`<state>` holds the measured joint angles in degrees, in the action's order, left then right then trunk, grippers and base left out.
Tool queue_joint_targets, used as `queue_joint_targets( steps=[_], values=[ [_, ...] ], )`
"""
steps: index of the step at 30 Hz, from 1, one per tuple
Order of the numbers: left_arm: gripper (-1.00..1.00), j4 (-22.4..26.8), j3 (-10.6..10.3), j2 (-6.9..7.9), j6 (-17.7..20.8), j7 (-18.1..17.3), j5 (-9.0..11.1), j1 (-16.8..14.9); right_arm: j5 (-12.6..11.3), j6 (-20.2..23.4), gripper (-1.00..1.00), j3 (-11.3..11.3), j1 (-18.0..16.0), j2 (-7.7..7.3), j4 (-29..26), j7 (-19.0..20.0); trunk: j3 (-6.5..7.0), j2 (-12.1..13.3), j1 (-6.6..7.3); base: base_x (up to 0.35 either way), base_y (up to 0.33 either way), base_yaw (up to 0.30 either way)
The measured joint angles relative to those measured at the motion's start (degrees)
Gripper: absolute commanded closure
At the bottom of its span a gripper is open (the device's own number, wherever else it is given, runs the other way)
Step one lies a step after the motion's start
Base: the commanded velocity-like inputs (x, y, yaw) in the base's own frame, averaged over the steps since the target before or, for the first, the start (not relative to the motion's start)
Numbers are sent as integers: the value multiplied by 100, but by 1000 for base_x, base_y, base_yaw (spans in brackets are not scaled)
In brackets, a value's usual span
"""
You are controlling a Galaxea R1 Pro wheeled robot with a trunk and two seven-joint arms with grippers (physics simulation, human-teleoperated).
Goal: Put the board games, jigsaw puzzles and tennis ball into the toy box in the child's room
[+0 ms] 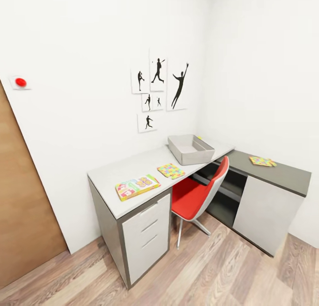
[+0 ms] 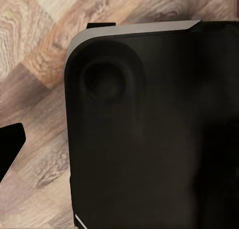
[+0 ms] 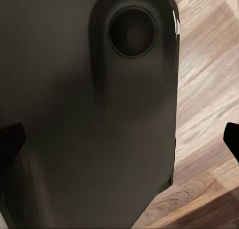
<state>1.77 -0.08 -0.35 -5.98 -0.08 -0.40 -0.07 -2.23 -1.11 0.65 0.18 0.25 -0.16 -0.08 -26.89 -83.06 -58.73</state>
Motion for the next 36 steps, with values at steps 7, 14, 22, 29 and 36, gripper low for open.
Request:
queue_joint_targets(
  steps=[7,14,22,29,36],
  values=[
    [-100,0,0,0,0,0,0,-1,0,-29,-100,0,0,0,0,0,0,0,0,0,0,-261],
    [-100,0,1,0,0,0,0,-1,0,-32,-100,0,0,0,0,0,0,0,0,0,0,-261],
    [-100,0,0,0,0,0,0,-1,0,-32,-100,0,0,0,0,0,0,0,0,0,0,-261],
    [-100,0,0,0,0,0,0,-1,0,-32,-100,0,0,7,0,0,0,0,0,0,0,-261],
    [-100,0,0,0,0,0,0,-1,0,-32,-100,0,0,9,0,0,0,0,0,0,0,-261]
  ],
)
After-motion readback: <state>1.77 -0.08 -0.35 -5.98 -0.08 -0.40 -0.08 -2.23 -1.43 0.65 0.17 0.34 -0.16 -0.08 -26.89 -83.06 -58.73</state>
